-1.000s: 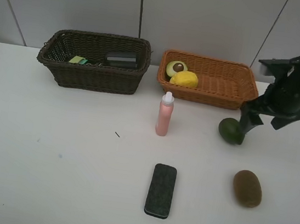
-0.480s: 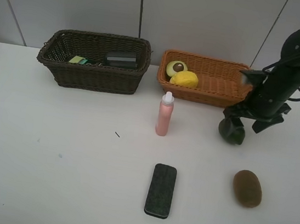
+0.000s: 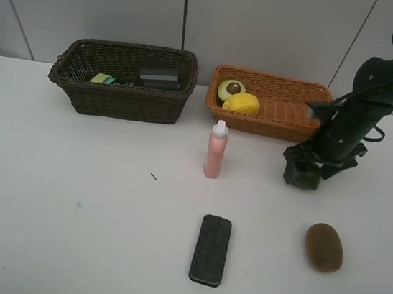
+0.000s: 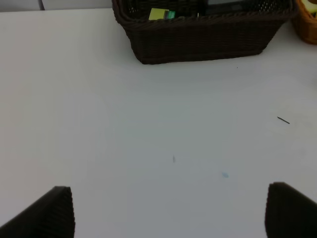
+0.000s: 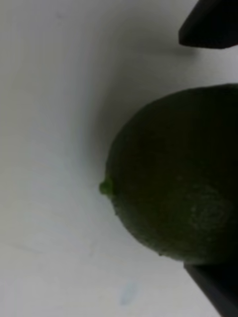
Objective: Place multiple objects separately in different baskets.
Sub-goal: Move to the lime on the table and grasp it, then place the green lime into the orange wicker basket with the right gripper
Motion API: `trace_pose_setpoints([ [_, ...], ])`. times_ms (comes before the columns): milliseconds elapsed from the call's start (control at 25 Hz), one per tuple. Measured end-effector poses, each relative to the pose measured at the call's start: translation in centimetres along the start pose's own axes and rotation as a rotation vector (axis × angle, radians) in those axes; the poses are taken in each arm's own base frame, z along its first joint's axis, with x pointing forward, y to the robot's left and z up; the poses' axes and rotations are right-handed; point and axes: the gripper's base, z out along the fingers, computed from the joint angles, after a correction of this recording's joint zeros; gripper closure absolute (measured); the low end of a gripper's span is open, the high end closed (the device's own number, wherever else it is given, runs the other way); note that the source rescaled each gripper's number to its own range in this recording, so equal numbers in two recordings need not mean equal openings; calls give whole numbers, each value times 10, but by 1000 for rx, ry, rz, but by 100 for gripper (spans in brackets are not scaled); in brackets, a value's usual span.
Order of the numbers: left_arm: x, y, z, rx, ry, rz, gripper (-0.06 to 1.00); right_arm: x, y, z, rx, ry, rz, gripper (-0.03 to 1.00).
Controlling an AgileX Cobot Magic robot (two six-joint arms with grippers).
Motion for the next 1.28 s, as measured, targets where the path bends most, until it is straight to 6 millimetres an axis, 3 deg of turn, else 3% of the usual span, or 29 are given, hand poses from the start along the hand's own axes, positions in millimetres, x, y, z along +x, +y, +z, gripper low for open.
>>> trace_pose_setpoints([
  [80, 0, 0, 0, 0, 0, 0, -4, -1, 0, 0, 1, -13, 1, 43],
  [120, 0, 0, 0, 0, 0, 0, -4, -2, 0, 0, 1, -18, 1, 45],
  [360, 0, 0, 0, 0, 0, 0, -4, 1, 1, -1, -8, 14, -14, 46],
  [440, 0, 0, 0, 0, 0, 0, -4, 3, 1, -10, -10, 15, -14, 46],
  [680, 0, 0, 0, 0, 0, 0, -4, -1, 1, -77, 27, -155, -5, 46],
  [800, 0, 0, 0, 0, 0, 0, -4, -19, -2, -96, 44, -241, 1, 46],
  [920, 0, 0, 0, 0, 0, 0, -4, -49, -9, -95, 57, -310, 27, 46],
  [1040, 0, 0, 0, 0, 0, 0, -4, -75, -16, -77, 78, -329, 34, 46],
  [1200, 0, 0, 0, -1, 0, 0, -4, -92, -24, -63, 122, -339, 69, 46],
  [1240, 0, 0, 0, -1, 0, 0, -4, -93, -26, -63, 135, -344, 80, 41],
  [1280, 0, 0, 0, -1, 0, 0, -4, -93, -27, -63, 143, -348, 96, 27],
])
